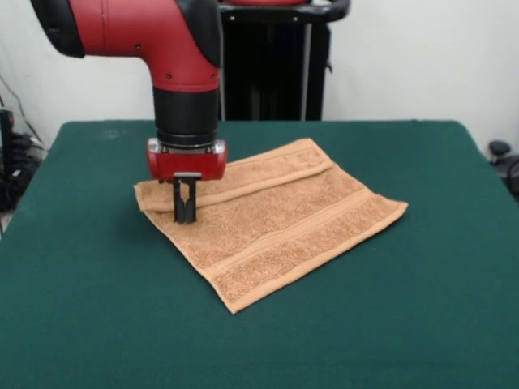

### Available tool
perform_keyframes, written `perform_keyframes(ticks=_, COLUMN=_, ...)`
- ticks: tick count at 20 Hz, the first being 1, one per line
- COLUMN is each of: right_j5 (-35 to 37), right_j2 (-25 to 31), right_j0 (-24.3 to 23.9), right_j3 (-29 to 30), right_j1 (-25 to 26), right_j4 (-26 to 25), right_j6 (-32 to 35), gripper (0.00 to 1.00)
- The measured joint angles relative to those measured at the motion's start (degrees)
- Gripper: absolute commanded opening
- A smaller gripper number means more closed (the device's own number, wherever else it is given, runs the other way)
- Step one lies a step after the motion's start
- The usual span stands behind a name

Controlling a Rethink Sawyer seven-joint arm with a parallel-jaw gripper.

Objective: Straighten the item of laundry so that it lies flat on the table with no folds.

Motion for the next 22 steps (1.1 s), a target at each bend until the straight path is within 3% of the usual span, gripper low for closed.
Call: perform_keyframes(ticks=22, right_j5=-6.27, right_j2=-6.23, right_j0=2.75, right_j3=2.29, right_j1=0.28, right_j4=0.04, right_j6=0.00, gripper=0.00)
